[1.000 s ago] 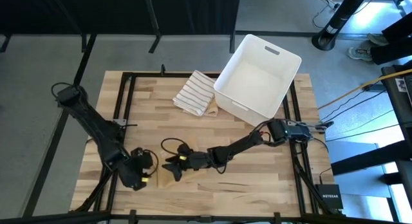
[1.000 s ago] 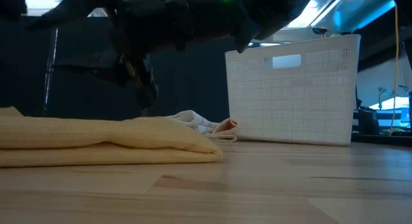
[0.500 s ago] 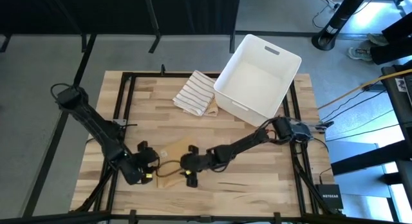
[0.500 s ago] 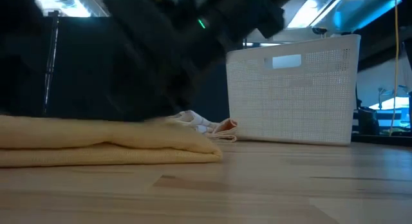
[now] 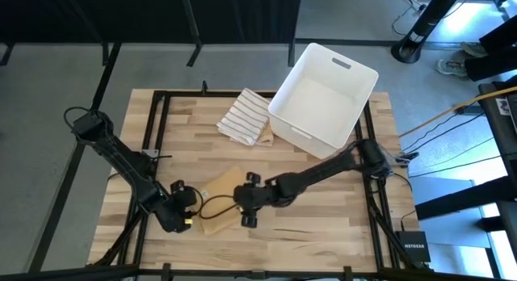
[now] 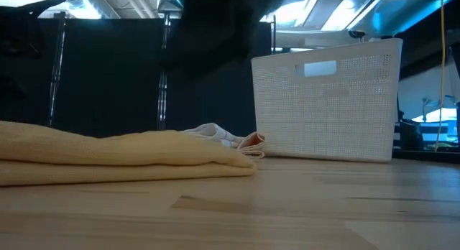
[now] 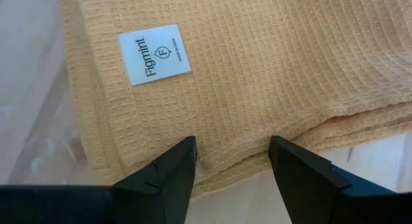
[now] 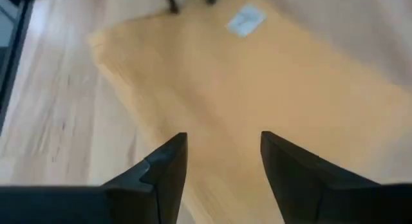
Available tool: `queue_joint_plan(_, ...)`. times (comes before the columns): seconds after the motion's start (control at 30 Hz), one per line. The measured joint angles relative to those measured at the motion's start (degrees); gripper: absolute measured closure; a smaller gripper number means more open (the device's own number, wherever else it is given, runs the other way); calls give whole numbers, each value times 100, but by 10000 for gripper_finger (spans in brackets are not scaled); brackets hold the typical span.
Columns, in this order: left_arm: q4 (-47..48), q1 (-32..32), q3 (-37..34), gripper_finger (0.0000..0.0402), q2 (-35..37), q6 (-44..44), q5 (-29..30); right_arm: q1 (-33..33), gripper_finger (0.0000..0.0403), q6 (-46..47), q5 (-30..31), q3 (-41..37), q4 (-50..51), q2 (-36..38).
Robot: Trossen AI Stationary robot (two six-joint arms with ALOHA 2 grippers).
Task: Fold towel
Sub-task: Move the white laundry organizer to the right of the table
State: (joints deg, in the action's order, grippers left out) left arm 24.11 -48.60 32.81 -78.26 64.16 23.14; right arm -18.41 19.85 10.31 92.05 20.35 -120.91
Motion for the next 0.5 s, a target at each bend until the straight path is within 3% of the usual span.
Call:
queue_joint_plan(0.37, 24, 0, 1, 210, 0, -2, 142, 61, 208, 940, 2521, -11, 3383, 2087)
queue_joint_plan(0.5, 27, 0, 1, 210, 0, -2, 144, 332, 227, 1280, 3015, -13, 4375, 2780)
